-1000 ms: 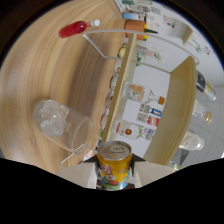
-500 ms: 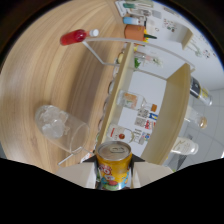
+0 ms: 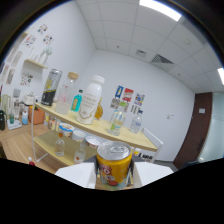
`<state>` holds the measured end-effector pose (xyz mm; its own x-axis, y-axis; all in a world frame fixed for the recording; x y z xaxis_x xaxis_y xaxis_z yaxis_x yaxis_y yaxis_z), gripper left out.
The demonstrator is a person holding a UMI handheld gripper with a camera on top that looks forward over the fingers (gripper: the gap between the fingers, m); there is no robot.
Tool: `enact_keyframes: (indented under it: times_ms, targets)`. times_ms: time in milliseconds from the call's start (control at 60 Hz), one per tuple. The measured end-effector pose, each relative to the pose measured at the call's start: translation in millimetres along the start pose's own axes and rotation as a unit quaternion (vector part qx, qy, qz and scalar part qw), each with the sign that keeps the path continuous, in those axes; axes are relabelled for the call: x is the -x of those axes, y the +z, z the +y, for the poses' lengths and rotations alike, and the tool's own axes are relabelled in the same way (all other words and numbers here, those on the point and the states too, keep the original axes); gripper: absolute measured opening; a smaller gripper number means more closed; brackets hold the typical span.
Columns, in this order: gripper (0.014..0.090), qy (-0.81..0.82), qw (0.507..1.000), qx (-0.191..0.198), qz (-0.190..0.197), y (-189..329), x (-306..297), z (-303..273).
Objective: Make me a cup of Vodka Sunrise.
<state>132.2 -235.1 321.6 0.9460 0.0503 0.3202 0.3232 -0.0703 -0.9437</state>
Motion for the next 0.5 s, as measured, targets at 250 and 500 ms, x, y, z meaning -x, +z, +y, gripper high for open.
enact_keyframes:
  times_ms: [250,500]
  targets:
    - [0.0510,0.153,0.988,0.034,0.011,3,-60,98]
    - [0.0512,0.209,0.972,0.107,0.020,26,-74,214]
